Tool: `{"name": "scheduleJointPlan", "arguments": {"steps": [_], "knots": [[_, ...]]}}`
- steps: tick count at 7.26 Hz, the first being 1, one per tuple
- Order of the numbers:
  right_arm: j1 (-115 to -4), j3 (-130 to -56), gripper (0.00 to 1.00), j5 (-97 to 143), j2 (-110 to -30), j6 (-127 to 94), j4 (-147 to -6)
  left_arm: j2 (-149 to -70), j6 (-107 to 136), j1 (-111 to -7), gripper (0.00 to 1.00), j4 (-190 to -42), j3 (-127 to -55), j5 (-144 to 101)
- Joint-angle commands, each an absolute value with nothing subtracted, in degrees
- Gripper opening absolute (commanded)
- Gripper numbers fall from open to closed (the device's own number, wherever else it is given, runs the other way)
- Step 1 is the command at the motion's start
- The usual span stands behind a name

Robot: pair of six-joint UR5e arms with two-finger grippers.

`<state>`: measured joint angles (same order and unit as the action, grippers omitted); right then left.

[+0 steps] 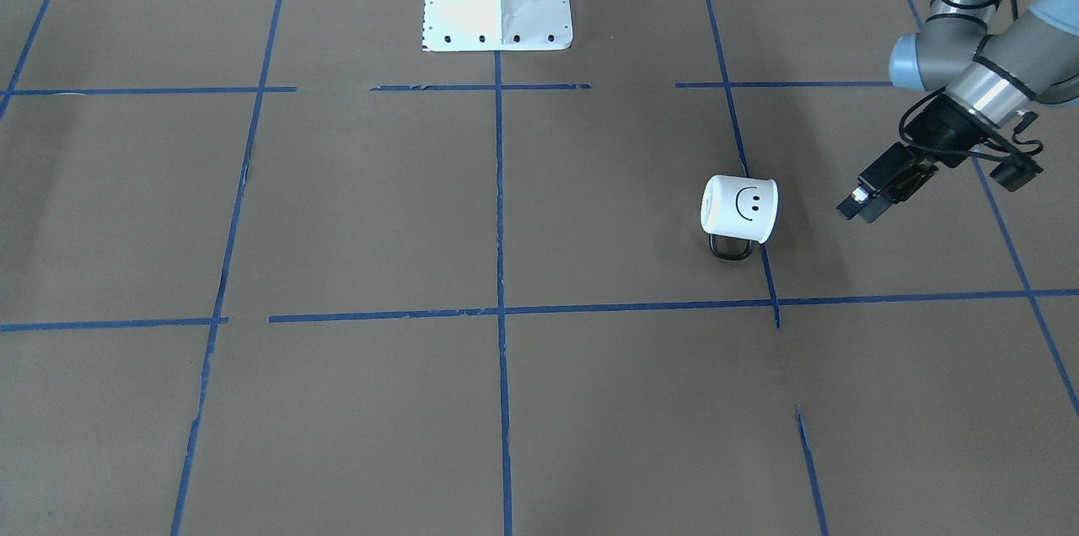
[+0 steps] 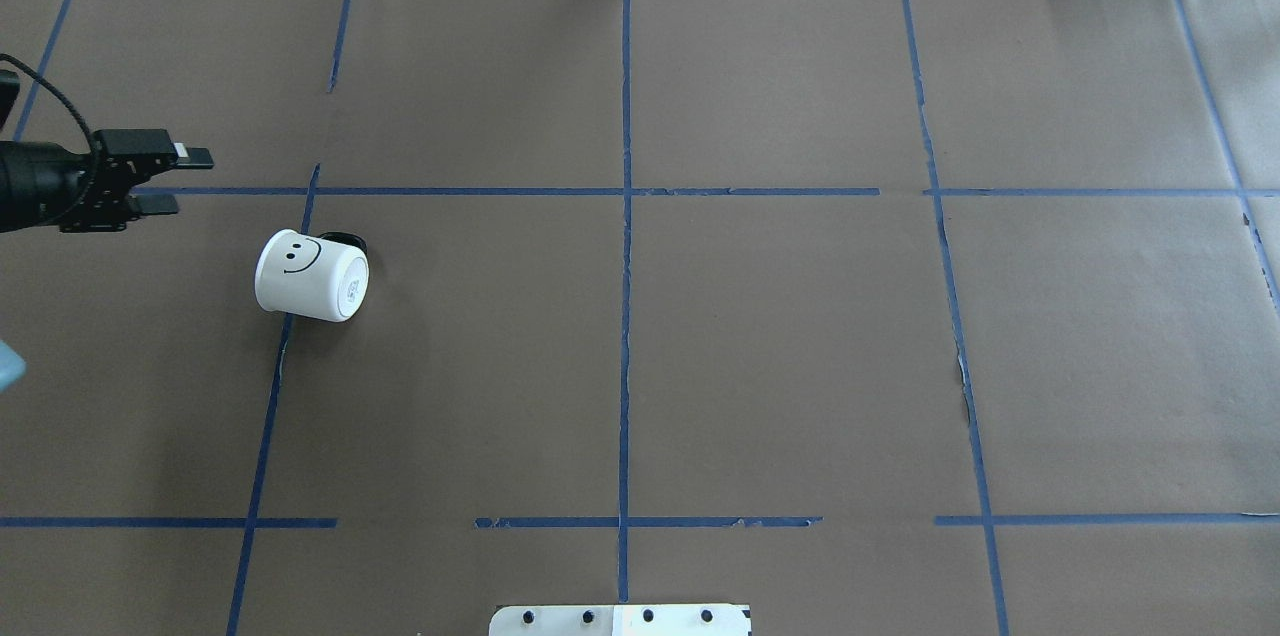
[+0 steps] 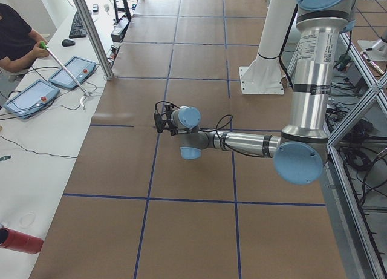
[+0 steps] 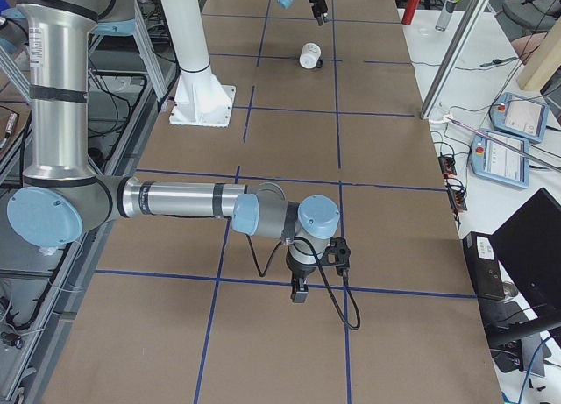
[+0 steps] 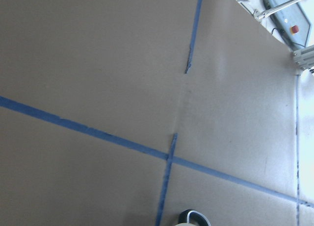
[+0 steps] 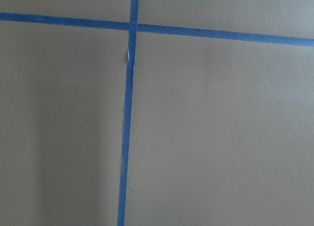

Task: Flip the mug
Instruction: 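Move the left gripper toward the open end of the sideways white mug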

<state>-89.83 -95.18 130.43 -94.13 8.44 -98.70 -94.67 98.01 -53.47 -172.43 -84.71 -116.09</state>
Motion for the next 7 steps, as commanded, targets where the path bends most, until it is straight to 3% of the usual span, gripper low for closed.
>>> {"name": "scheduleJointPlan", "arguments": {"steps": [1, 3, 7], "knots": [[-89.8, -95.2, 1.00, 130.4, -94.1, 8.4, -98.7, -96.3, 102.3, -49.4, 1.00, -181.2, -80.4, -108.6], [-89.8, -95.2, 1.00, 130.4, -94.1, 8.4, -98.7, -95.9, 104.2, -49.3, 1.00, -195.7, -74.6, -113.4], [-89.8, -95.2, 1.00, 130.4, -94.2, 8.4, -98.7, -97.5, 108.3, -49.1, 0.99, -205.2, -70.0, -117.7]]}}
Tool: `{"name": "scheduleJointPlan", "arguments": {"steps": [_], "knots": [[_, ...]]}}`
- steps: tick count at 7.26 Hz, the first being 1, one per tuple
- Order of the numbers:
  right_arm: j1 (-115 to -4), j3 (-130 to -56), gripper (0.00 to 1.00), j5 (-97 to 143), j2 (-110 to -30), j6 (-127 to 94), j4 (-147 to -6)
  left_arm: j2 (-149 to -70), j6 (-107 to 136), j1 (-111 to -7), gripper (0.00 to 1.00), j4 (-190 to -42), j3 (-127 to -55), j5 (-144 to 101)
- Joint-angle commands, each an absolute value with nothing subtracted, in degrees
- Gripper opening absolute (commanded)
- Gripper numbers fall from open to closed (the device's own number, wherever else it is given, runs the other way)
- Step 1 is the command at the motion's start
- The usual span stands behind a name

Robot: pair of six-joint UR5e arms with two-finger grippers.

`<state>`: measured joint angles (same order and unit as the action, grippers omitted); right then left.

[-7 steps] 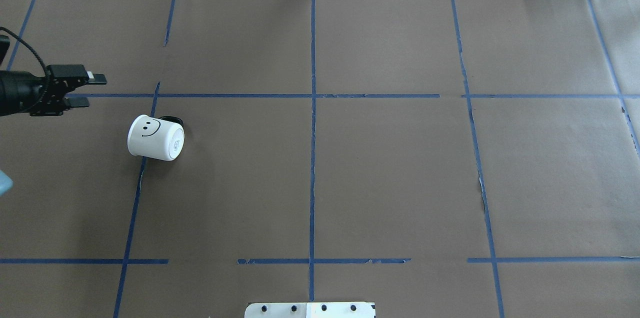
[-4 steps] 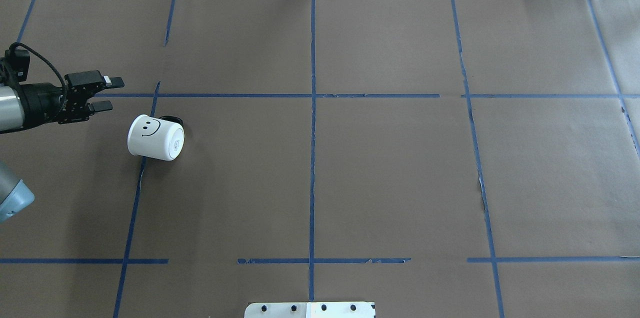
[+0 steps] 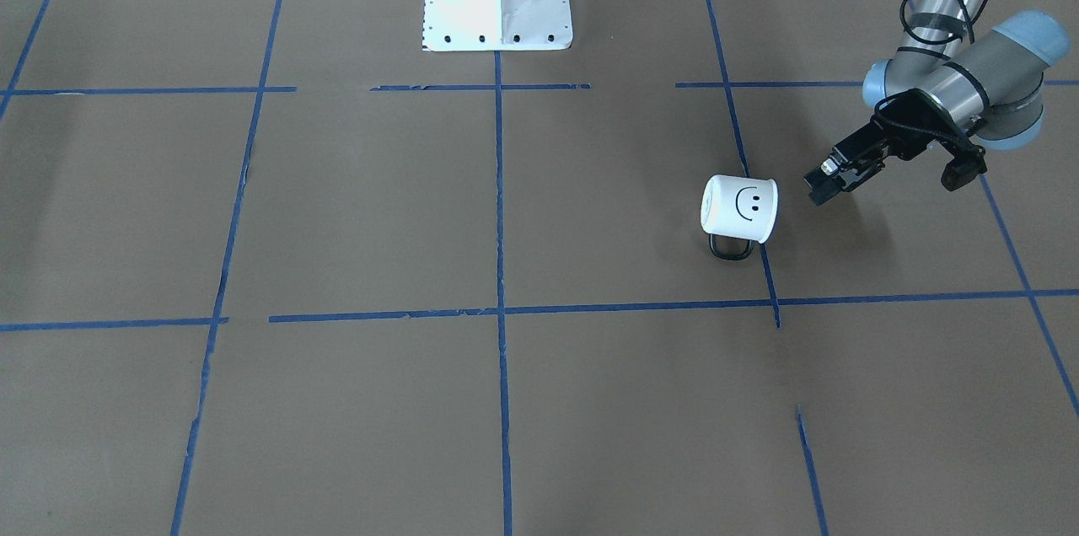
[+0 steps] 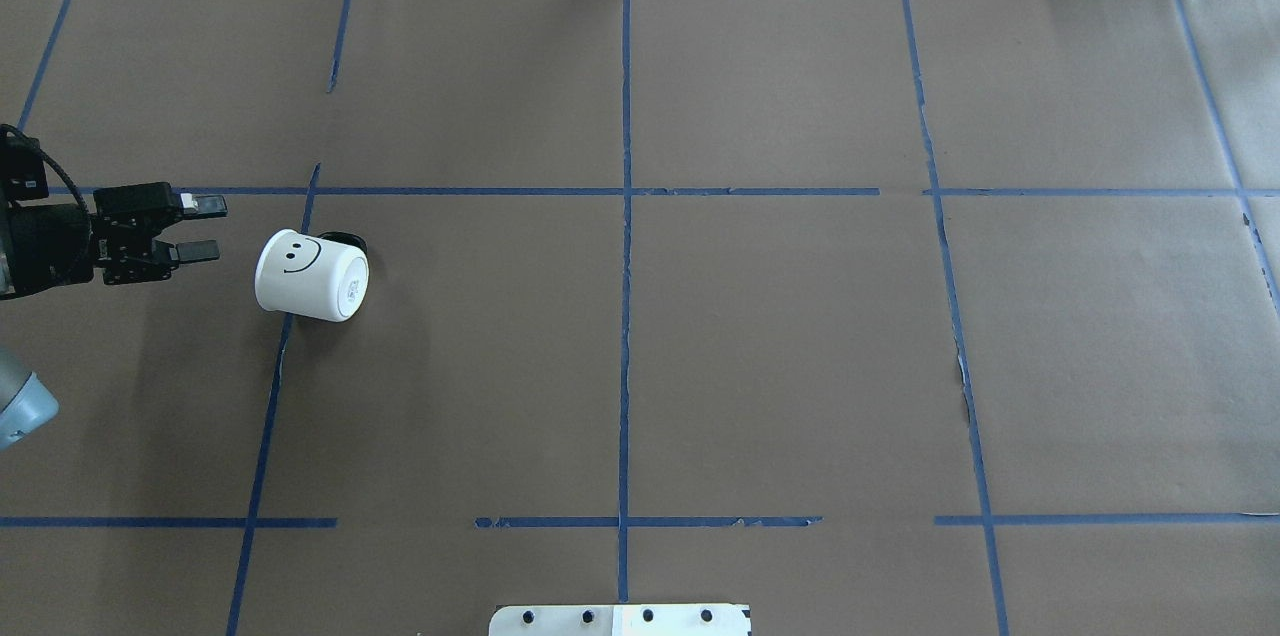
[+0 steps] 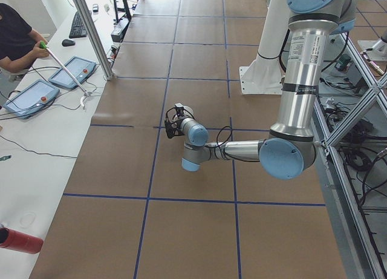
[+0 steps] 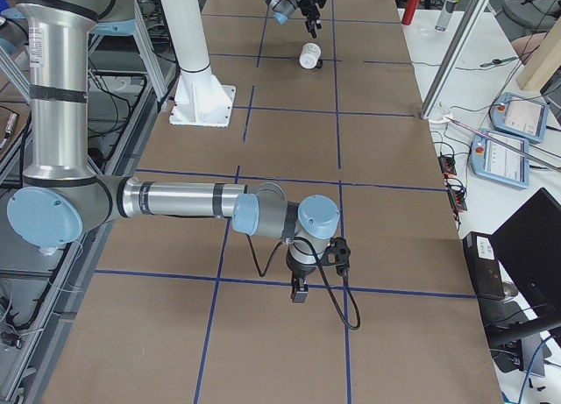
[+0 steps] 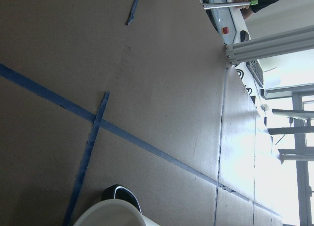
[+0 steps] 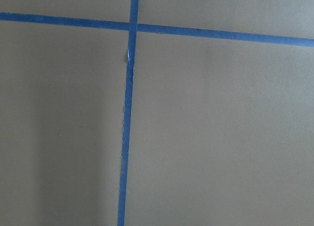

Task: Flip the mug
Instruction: 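Move the left gripper toward the open end of the sideways white mug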

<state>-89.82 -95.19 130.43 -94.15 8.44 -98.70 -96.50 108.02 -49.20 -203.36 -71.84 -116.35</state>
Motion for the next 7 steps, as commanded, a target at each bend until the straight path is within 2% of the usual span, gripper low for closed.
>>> {"name": "scheduleJointPlan", "arguments": {"steps": [1, 4, 7], "knots": [[-89.8, -95.2, 1.00, 130.4, -94.1, 8.4, -98.7, -98.0, 109.2, -49.0, 0.99, -206.7, -69.2, -117.9], [-89.8, -95.2, 1.00, 130.4, -94.1, 8.4, -98.7, -102.2, 108.5, -49.0, 0.98, -209.4, -63.1, -118.0], [-89.8, -95.2, 1.00, 130.4, -94.1, 8.4, -98.7, -102.8, 108.1, -47.1, 0.97, -209.4, -62.7, -117.8]]}}
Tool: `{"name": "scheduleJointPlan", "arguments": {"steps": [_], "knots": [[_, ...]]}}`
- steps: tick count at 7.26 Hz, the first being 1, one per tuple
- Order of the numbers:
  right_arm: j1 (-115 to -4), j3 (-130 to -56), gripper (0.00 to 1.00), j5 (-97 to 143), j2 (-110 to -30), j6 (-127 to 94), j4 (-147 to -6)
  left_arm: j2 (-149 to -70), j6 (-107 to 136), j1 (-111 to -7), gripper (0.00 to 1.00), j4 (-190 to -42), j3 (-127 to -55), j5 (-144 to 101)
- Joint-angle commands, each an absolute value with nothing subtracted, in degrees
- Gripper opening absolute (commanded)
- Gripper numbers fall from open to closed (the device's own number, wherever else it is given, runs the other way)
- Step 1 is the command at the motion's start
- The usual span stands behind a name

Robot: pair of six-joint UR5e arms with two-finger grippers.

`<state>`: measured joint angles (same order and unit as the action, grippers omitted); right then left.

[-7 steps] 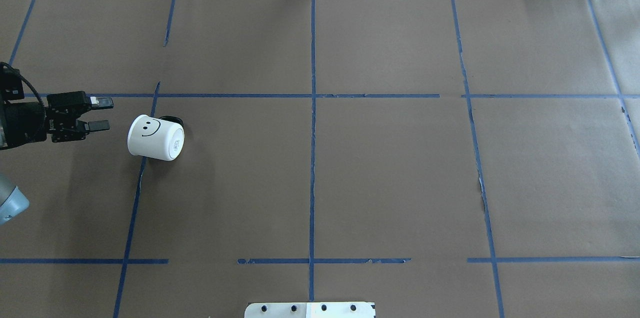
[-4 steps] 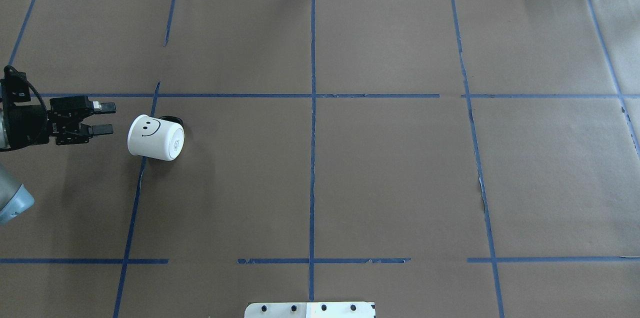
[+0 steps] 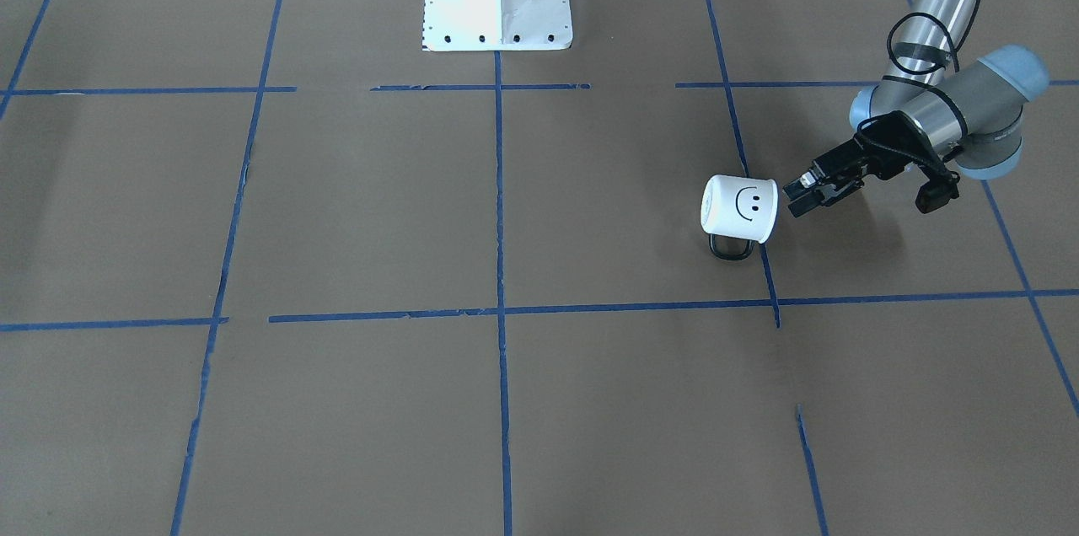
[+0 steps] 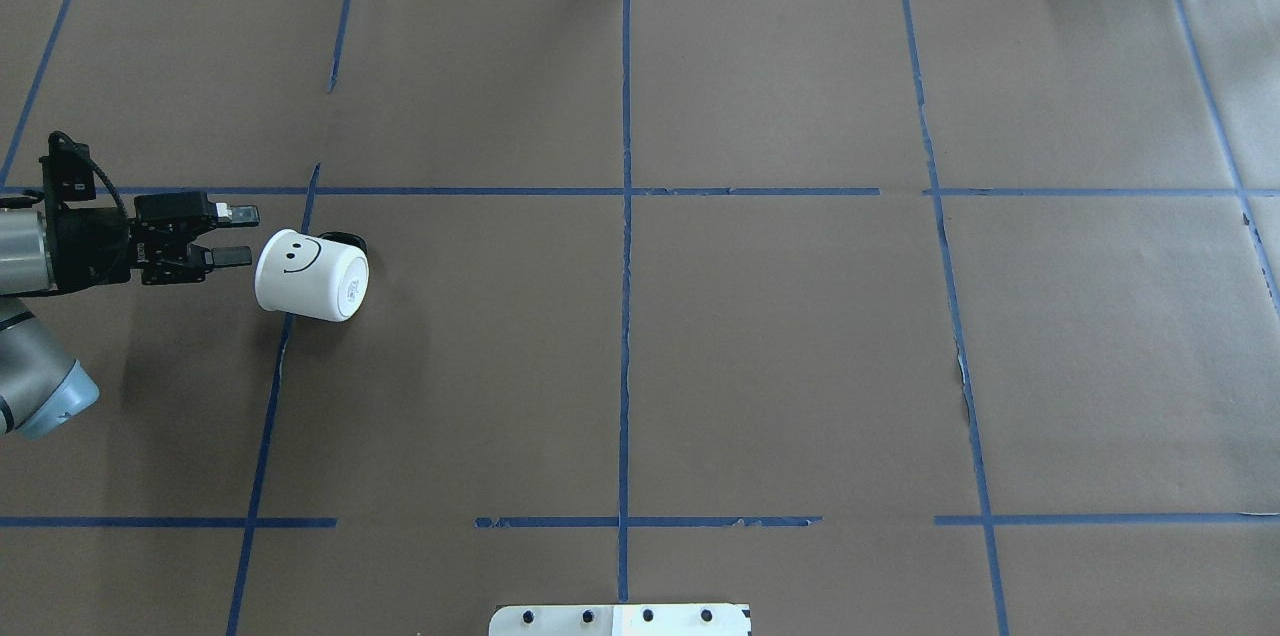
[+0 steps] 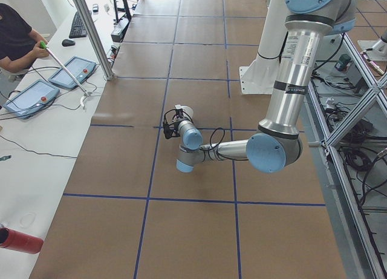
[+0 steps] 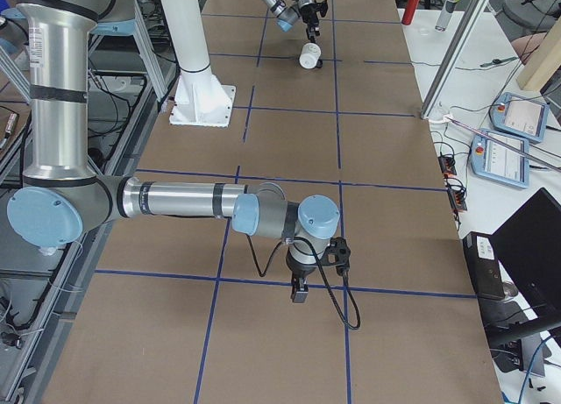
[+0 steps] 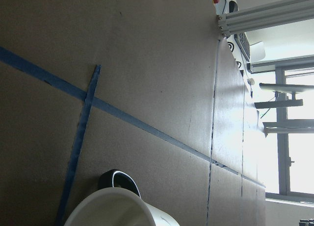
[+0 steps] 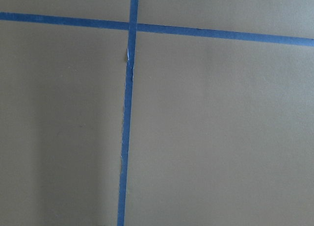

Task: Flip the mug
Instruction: 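Insert the left gripper into the mug rim and close on it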

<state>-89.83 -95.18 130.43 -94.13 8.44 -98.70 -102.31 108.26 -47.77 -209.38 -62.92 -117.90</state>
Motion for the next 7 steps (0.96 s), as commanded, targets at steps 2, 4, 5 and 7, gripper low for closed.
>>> {"name": "scheduleJointPlan", "arguments": {"steps": [2, 4, 5, 7], "knots": [[-89.8, -95.2, 1.00, 130.4, -94.1, 8.4, -98.7, -103.5, 108.1, -46.1, 0.97, -209.4, -62.8, -117.6], [-89.8, -95.2, 1.00, 130.4, -94.1, 8.4, -98.7, -104.1, 107.8, -44.7, 0.97, -209.4, -63.3, -117.2], [-89.8, -95.2, 1.00, 130.4, -94.1, 8.4, -98.7, -104.1, 107.8, -44.1, 0.97, -209.4, -63.6, -117.2], [-89.8, -95.2, 1.00, 130.4, -94.1, 8.4, -98.7, -104.1, 107.8, -43.9, 0.97, -209.4, -64.2, -117.2]]}}
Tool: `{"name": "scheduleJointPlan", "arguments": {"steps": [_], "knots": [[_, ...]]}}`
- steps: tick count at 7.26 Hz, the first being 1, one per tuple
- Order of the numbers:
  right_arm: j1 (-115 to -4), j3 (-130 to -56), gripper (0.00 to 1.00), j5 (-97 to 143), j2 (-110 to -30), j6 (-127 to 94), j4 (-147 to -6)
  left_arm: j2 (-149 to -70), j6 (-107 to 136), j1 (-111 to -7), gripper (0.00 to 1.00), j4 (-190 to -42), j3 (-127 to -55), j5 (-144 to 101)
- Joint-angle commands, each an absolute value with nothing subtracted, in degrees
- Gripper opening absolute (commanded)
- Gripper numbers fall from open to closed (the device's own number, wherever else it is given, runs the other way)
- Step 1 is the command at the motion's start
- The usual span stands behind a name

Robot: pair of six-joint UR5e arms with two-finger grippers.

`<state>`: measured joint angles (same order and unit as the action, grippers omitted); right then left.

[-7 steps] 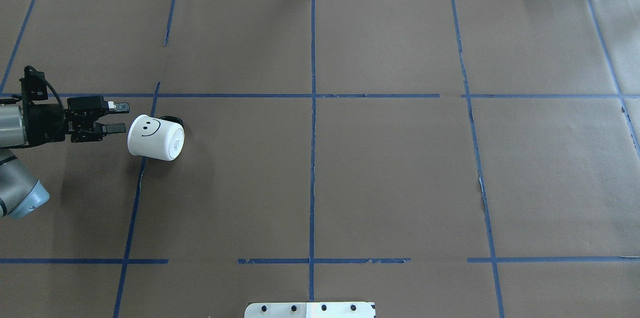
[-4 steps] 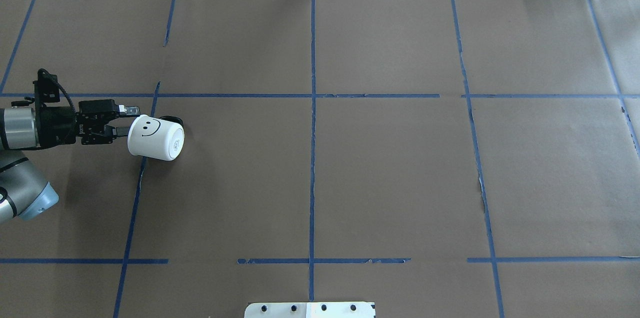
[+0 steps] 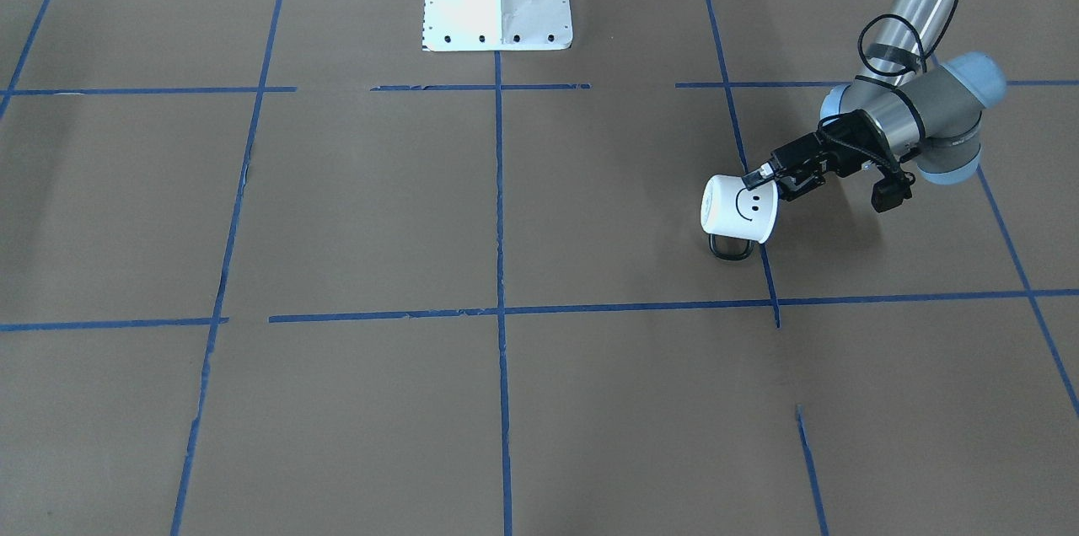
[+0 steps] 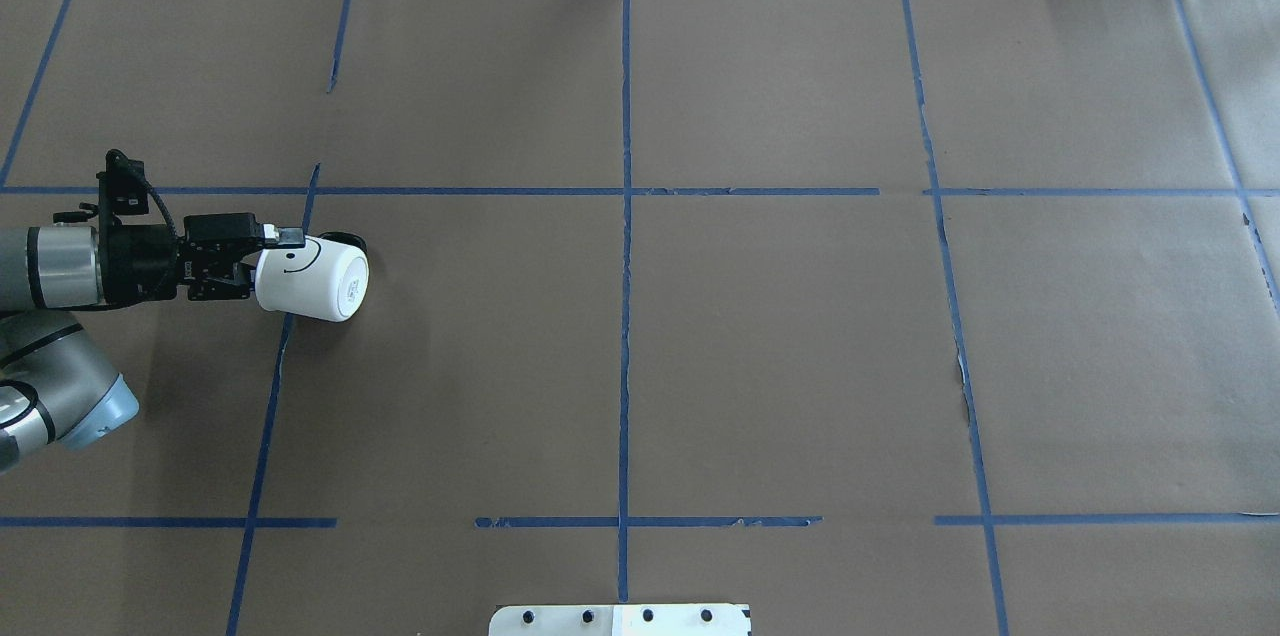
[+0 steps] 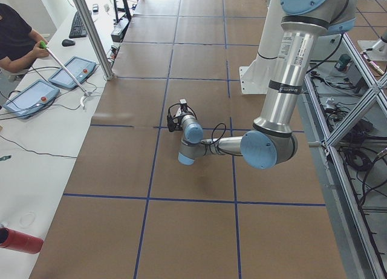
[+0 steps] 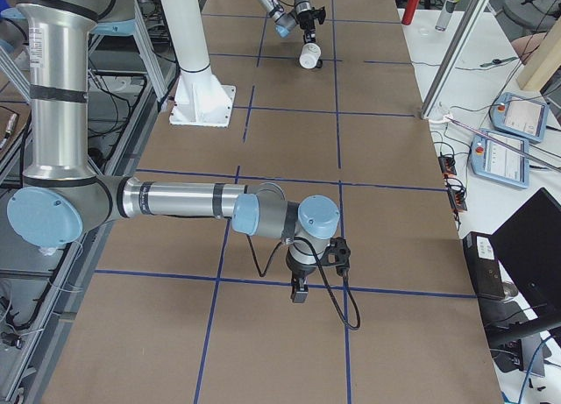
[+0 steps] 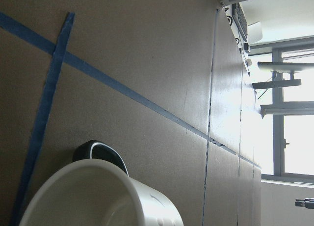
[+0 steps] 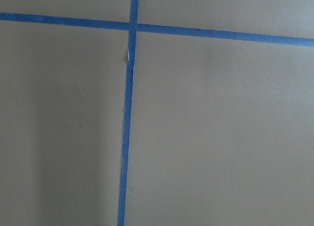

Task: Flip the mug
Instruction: 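Insert the left gripper into the mug rim and close on it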

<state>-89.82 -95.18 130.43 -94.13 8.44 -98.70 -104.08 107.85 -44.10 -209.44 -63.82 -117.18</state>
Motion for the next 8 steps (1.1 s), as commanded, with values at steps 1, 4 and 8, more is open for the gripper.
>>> {"name": "scheduleJointPlan", "arguments": {"steps": [1, 4, 8], "knots": [[-89.8, -95.2, 1.00, 130.4, -94.1, 8.4, -98.7, -104.1, 107.8, -43.2, 0.97, -209.4, -64.9, -115.9], [-89.8, -95.2, 1.00, 130.4, -94.1, 8.4, -98.7, -103.8, 108.0, -42.5, 0.09, -209.4, -65.3, -115.2], [-89.8, -95.2, 1.00, 130.4, -94.1, 8.4, -98.7, -103.4, 108.7, -42.6, 0.00, -209.5, -67.8, -115.2]]}}
